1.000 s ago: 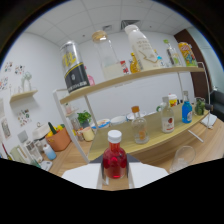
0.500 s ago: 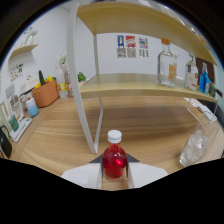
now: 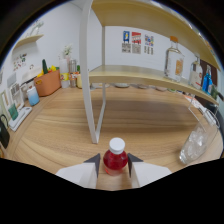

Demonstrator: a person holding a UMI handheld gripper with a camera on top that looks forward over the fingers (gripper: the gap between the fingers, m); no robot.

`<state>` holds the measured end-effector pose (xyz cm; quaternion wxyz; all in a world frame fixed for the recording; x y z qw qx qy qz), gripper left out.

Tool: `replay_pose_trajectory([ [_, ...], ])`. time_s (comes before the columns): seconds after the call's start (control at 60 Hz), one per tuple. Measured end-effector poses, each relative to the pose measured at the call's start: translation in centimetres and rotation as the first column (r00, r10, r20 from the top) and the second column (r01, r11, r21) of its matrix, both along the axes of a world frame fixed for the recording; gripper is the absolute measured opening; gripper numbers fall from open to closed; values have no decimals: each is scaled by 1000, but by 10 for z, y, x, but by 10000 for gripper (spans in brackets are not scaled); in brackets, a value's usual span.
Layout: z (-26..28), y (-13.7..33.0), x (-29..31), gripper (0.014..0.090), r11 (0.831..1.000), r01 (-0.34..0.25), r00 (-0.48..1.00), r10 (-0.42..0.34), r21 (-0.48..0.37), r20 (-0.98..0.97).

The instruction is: Make me a cup of Vodka Sunrise.

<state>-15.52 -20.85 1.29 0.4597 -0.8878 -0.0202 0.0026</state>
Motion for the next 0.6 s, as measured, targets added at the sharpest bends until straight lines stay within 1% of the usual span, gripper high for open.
replay_pose_trajectory([
  [0.05,4,-3,-2,546,1000,-23,1000,23,-4,-14],
  [0.067,6,-5,-2,598,1000,-28,999,28,-3,-15],
  [0.117,15,-9,-3,801,999,-45,999,45,0,-23],
  [0.133,19,-12,-4,843,999,-50,998,50,3,-27],
  [0.15,24,-13,-5,865,998,-56,998,57,7,-32],
  [0.183,35,-17,-4,855,998,-64,997,65,19,-43],
  [0.267,66,-28,3,859,996,-70,996,72,58,-50],
  [0.367,108,-43,22,860,990,-69,996,76,125,-48],
  [0.483,140,-66,57,860,985,-48,997,57,168,-50],
  [0.6,152,-89,105,861,982,-12,1000,18,188,-26],
])
